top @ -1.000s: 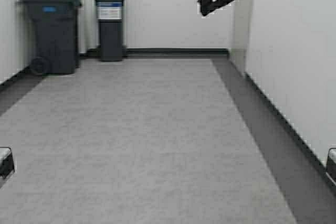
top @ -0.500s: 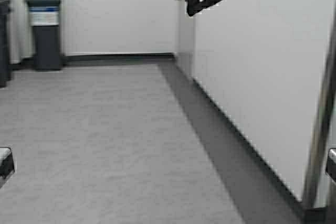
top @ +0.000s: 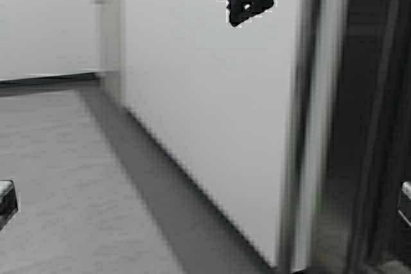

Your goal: Navigate to elevator, push the call button, then enter the elevator

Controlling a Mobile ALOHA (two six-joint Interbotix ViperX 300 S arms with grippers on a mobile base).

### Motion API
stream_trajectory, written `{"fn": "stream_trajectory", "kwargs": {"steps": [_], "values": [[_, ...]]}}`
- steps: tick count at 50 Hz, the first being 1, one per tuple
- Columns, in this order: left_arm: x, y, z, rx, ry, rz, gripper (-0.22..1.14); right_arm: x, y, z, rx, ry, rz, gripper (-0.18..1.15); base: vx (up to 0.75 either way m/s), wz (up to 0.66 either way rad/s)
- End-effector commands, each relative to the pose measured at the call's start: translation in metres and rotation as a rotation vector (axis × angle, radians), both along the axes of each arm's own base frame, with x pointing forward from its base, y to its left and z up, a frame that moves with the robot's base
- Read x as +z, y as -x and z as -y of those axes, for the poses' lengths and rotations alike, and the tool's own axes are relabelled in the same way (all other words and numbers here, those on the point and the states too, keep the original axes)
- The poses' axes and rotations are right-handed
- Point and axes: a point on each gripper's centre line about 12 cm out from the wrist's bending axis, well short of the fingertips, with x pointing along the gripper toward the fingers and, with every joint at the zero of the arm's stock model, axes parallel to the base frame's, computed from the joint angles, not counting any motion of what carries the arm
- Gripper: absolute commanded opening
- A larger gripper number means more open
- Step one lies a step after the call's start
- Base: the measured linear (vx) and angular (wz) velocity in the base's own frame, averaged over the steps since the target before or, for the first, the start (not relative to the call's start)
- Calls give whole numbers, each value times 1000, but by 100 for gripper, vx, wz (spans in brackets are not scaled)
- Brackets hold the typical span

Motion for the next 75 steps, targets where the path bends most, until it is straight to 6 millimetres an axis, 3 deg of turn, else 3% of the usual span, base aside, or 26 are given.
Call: {"fn": "stream_trajectory", "kwargs": {"steps": [1, 34, 46, 58, 75], "values": [[6, -7, 0, -1, -6, 16, 3, 11, 1, -7, 18, -25, 23, 6, 52, -48], [15, -5, 1, -7, 18, 69, 3, -6, 6, -15, 26, -20, -30, 6, 50, -49], [20, 12, 32, -156, -33, 113, 3, 14, 5, -8, -5, -40, 10, 6, 44, -73], [20, 13, 52, -273, -133, 129, 3, 30, 4, 4, -35, -64, 43, 6, 40, -53], [18, 13, 57, -295, -144, 128, 3, 34, -1, 12, -70, -81, 44, 6, 39, -34]]}}
